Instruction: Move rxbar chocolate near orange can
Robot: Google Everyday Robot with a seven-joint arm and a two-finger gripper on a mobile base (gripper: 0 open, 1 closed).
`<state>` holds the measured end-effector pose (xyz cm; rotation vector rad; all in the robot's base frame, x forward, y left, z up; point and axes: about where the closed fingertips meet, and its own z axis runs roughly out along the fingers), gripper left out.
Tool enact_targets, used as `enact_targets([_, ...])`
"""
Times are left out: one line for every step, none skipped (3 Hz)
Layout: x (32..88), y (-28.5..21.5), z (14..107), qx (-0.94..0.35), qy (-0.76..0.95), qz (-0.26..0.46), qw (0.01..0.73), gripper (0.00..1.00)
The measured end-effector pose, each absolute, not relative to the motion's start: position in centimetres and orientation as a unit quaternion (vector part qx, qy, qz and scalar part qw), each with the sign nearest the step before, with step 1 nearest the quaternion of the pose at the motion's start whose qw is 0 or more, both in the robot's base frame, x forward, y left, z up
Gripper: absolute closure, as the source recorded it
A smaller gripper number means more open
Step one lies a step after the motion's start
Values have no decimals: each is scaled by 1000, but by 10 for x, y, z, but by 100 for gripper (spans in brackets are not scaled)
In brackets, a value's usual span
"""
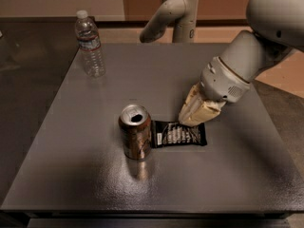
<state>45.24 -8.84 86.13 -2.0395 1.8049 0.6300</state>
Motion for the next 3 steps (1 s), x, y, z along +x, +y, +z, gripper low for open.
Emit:
enact_targets([451,-78,860,-725,629,226,170,61])
enact_targets([452,-74,858,-726,629,219,172,38])
enact_targets([451,-73,859,-727,628,218,173,14])
